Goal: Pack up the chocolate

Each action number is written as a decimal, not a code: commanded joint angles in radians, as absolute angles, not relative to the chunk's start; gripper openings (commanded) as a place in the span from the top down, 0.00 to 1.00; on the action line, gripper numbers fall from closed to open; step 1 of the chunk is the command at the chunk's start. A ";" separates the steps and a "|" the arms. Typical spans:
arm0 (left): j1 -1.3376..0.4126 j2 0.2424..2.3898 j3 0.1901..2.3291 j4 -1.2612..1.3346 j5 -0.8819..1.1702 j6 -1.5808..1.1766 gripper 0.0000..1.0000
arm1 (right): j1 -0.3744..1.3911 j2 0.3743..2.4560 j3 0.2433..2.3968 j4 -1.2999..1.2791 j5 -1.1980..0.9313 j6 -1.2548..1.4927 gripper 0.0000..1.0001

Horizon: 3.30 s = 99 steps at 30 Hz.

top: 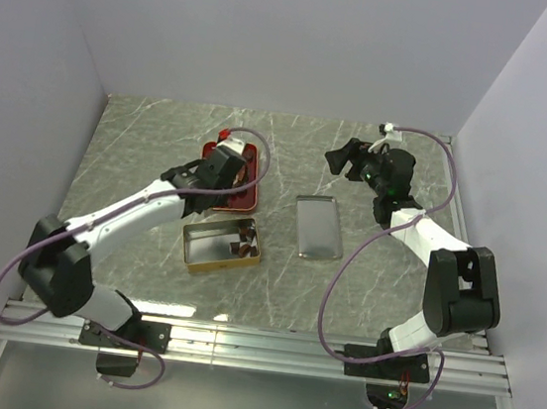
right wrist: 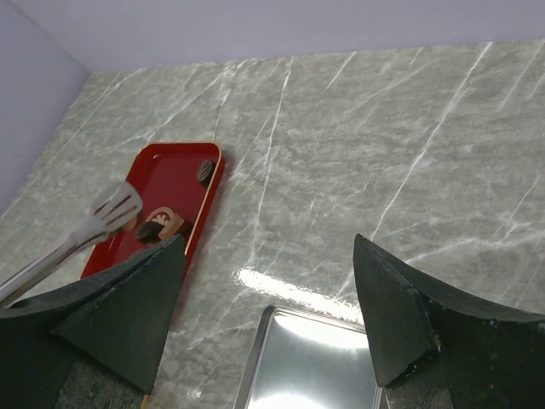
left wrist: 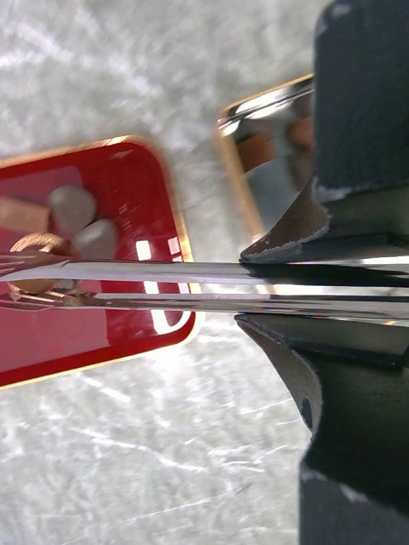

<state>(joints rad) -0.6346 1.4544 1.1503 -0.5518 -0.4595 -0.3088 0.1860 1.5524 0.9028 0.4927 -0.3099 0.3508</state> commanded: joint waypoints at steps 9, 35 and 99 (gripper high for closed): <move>-0.729 1.184 1.097 -0.692 -0.381 -0.428 0.68 | 0.181 1.513 0.916 0.525 -0.327 0.347 0.14; -0.738 1.063 1.144 -0.982 -0.187 -0.454 0.68 | 0.183 1.540 0.934 0.518 -0.324 0.345 0.14; -0.727 1.165 1.104 -0.506 -0.606 -0.379 0.65 | 0.186 1.528 0.923 0.523 -0.328 0.337 0.14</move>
